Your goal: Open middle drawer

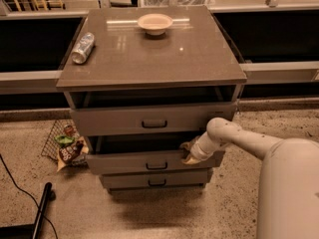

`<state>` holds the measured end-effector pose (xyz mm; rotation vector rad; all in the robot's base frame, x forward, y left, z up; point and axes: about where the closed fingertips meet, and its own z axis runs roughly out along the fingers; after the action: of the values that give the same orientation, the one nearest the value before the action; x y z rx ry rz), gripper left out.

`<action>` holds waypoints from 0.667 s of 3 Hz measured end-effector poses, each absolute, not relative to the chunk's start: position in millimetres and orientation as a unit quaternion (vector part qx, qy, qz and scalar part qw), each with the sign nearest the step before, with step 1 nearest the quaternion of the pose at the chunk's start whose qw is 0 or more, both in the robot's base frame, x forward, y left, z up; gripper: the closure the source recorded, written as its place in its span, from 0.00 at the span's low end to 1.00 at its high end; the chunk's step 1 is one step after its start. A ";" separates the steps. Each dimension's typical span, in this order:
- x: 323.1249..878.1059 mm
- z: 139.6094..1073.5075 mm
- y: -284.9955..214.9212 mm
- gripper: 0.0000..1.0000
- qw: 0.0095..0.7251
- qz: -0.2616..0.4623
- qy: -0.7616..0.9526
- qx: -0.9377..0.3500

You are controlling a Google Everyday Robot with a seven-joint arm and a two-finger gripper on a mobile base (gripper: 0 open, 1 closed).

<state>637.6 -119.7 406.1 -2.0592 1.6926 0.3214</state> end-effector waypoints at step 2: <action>624.9 416.7 -116.1 0.81 0.237 0.132 0.603 -0.750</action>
Offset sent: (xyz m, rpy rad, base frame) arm -0.0127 0.0034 0.0110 0.0358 0.0038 0.0256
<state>624.9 -116.1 416.7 -2.0573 1.6520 0.3619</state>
